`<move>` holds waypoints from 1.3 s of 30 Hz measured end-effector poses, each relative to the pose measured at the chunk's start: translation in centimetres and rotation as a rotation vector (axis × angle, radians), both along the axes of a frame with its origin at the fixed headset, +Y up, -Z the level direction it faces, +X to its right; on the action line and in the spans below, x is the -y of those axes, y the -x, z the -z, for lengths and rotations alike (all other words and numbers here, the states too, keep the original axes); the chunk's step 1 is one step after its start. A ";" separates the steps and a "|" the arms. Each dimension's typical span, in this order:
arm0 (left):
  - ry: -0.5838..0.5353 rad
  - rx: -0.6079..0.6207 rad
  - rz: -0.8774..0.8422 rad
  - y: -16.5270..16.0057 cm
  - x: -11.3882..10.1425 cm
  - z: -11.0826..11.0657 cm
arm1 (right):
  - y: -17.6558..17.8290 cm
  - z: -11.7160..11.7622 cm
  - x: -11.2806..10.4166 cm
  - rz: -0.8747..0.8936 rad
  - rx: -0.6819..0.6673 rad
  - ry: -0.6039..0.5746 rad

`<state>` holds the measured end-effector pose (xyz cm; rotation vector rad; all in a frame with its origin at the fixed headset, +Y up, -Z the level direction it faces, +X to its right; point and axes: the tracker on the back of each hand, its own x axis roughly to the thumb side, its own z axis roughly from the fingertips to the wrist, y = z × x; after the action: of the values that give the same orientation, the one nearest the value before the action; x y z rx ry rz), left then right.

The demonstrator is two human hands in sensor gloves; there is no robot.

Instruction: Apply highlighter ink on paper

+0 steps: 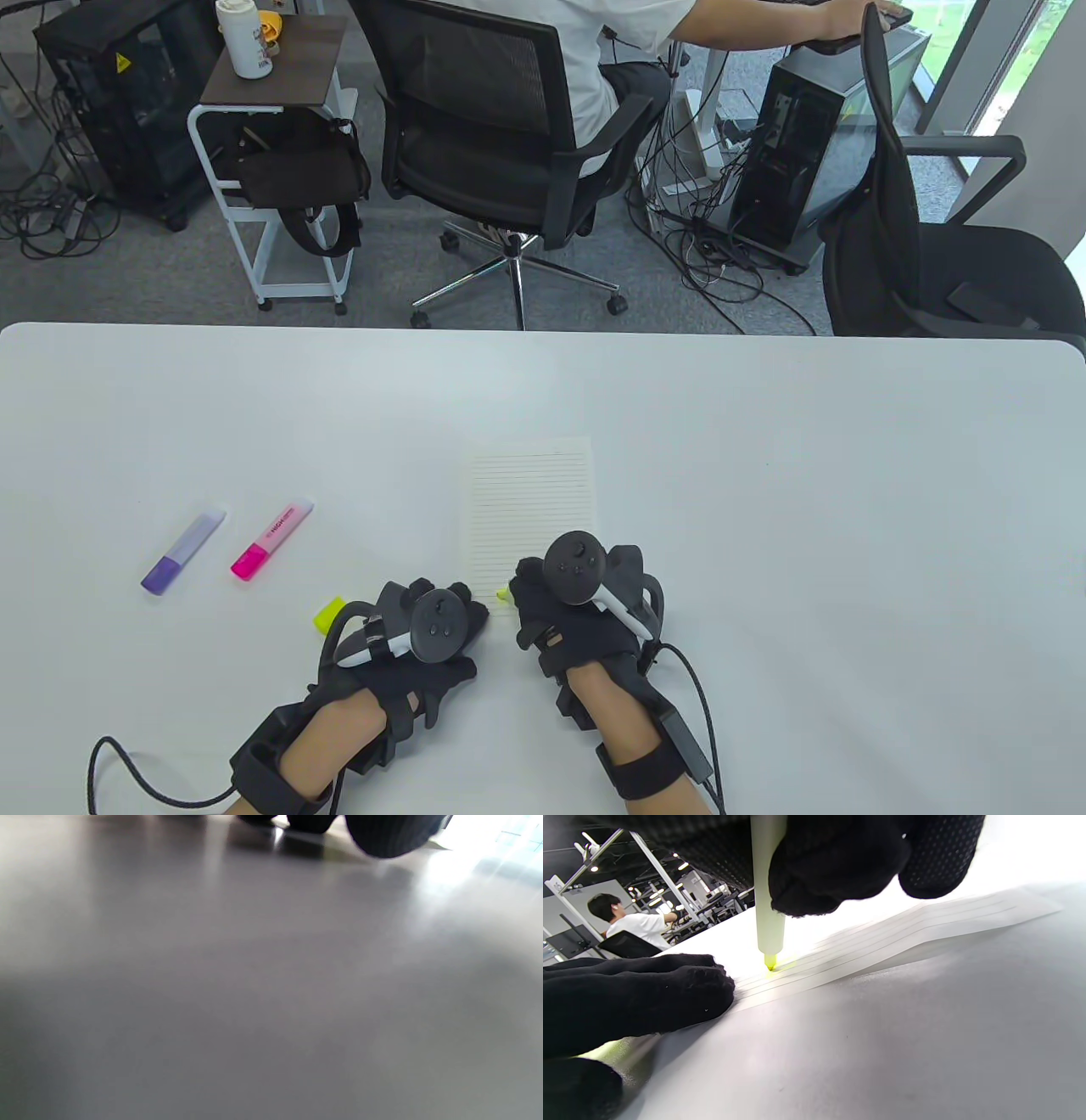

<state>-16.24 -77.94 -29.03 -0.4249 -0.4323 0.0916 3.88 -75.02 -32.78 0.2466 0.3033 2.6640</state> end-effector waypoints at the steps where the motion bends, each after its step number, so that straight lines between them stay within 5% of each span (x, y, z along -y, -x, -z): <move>1: 0.001 0.000 0.000 0.0 0.0 0.0 | 0.0 0.0 0.0 -0.001 0.001 0.004; 39: 0.002 0.000 -0.001 0.0 0.1 0.1 | -0.1 -0.1 -0.5 -0.075 0.051 -0.022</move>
<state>-16.25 -78.04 -29.12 -0.4268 -0.4326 0.0925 3.96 -74.55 -32.73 0.1770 0.2723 2.7438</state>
